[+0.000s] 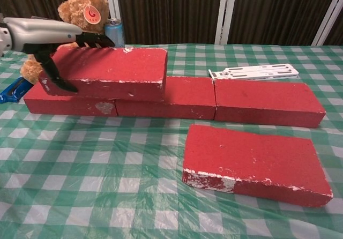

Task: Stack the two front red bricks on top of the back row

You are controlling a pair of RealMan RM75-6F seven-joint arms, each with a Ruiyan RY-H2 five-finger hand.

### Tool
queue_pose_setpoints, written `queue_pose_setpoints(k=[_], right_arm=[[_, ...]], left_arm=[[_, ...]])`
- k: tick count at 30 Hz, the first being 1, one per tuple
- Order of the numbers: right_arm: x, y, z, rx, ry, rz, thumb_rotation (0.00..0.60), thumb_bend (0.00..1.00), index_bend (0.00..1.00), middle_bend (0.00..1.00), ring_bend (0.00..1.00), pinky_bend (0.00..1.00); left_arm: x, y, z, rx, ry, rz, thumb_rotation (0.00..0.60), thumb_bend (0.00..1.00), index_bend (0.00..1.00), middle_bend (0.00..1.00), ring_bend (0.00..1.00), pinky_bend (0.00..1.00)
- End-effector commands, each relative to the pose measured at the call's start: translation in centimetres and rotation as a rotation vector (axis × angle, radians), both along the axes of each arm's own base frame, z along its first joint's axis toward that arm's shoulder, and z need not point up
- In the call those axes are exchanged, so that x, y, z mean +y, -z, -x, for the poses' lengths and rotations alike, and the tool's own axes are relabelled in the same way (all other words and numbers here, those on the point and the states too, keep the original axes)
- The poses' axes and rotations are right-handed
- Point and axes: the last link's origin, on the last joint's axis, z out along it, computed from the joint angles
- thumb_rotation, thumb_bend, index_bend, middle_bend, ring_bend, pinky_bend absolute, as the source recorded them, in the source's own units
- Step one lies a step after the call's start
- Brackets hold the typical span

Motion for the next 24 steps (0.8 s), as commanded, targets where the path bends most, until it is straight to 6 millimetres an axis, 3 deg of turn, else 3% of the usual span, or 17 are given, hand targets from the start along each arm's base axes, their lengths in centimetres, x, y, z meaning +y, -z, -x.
queue_pose_setpoints(k=[1, 10, 21, 24], right_arm=[[-0.5, 0.2, 0.1, 0.002, 0.01, 0.001, 0.549, 0.09, 0.0, 0.0, 0.0, 0.0], [-1.6, 0.6, 0.7, 0.018, 0.054, -0.019, 0.549, 0.09, 0.0, 0.0, 0.0, 0.0], [-1.6, 0.7, 0.7, 0.015, 0.059, -0.029, 0.549, 0.09, 0.0, 0.0, 0.0, 0.0], [-1.5, 0.7, 0.7, 0.015, 0.059, -0.031, 0.549, 0.09, 0.0, 0.0, 0.0, 0.0]], left_arm=[[2.4, 1.7, -1.6, -0.001, -0.001, 0.022, 0.6, 0.26, 0.0, 0.82, 0.55, 0.47], [5.5, 3.2, -2.1, 0.005, -0.041, 0.023, 0.6, 0.26, 0.0, 0.82, 0.55, 0.47], [6.2, 3.7, -1.3, 0.032, -0.051, 0.013, 0.6, 0.27, 0.0, 0.78, 0.53, 0.43], [6.2, 3.7, -0.9, 0.038, -0.058, 0.009, 0.6, 0.27, 0.0, 0.73, 0.49, 0.41]])
